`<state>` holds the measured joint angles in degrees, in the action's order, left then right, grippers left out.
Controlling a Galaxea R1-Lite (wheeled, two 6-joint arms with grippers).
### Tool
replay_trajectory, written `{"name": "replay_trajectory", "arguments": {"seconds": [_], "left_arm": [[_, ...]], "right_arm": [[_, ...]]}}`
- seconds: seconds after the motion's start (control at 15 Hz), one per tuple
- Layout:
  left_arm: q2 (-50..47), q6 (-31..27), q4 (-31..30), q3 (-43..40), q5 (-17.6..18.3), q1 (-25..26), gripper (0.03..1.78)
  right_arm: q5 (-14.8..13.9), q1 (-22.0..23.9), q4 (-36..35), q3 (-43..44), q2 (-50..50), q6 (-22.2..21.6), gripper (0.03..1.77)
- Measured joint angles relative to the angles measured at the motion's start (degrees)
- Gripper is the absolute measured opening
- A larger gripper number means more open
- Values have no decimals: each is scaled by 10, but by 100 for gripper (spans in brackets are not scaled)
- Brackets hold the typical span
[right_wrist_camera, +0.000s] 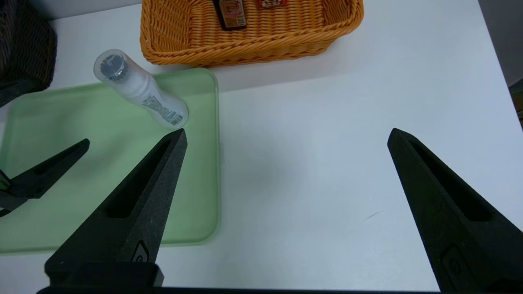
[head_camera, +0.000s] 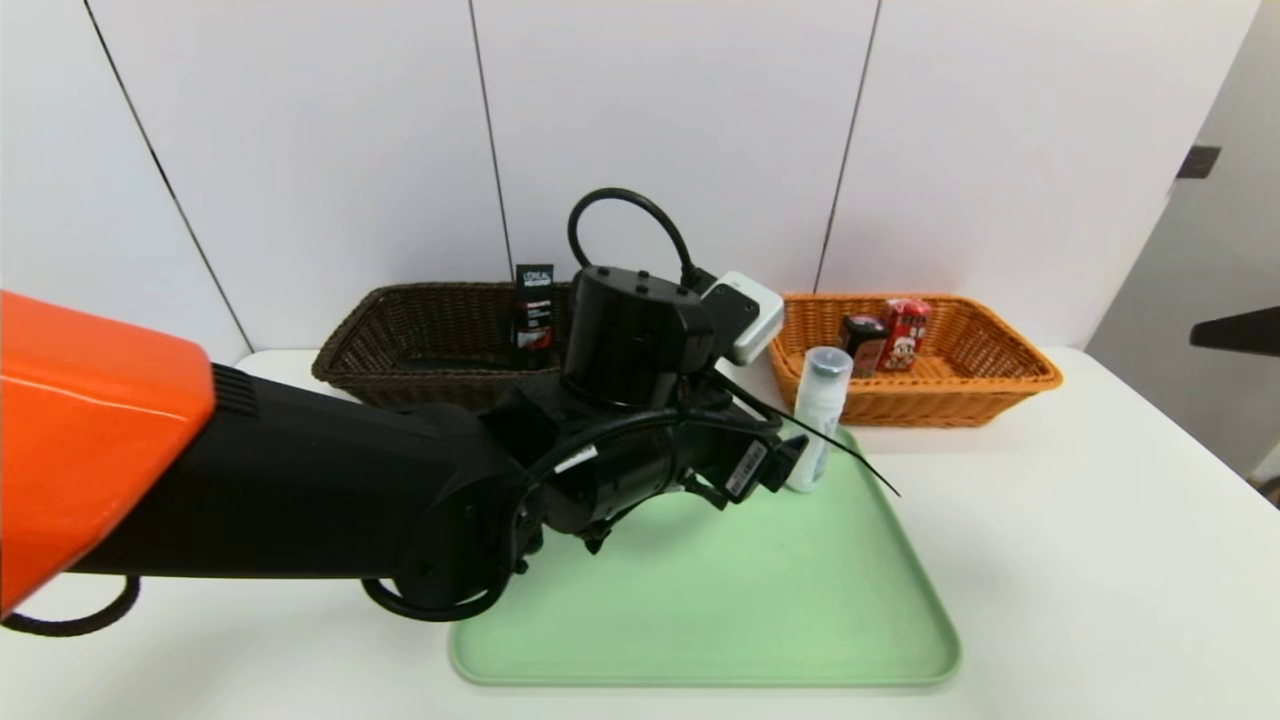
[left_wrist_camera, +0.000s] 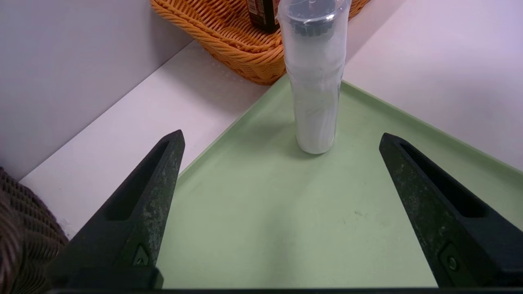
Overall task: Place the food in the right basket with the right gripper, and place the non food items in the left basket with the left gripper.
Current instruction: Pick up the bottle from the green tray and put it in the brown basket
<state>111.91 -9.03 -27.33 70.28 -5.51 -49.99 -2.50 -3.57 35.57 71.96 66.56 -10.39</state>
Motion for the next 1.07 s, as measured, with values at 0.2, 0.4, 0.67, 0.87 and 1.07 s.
{"name": "replay_trajectory", "arguments": {"seconds": [0.2, 0.4, 0.67, 0.87, 1.07], "left_arm": [[30, 1, -11, 20, 1, -2, 169], [49, 1, -12, 38, 11, -2, 169], [79, 6, -16, 75, 11, -8, 169], [100, 11, -16, 100, 11, -19, 169], [118, 15, -16, 117, 11, -26, 169]], "right_arm": [[-1, 1, -1, -1, 1, 0, 169], [-1, 1, -1, -2, 3, 0, 169], [-3, 2, -1, -2, 5, 0, 169], [-4, 2, 0, -3, 5, -1, 169], [-4, 3, 0, -6, 4, -1, 169]]}}
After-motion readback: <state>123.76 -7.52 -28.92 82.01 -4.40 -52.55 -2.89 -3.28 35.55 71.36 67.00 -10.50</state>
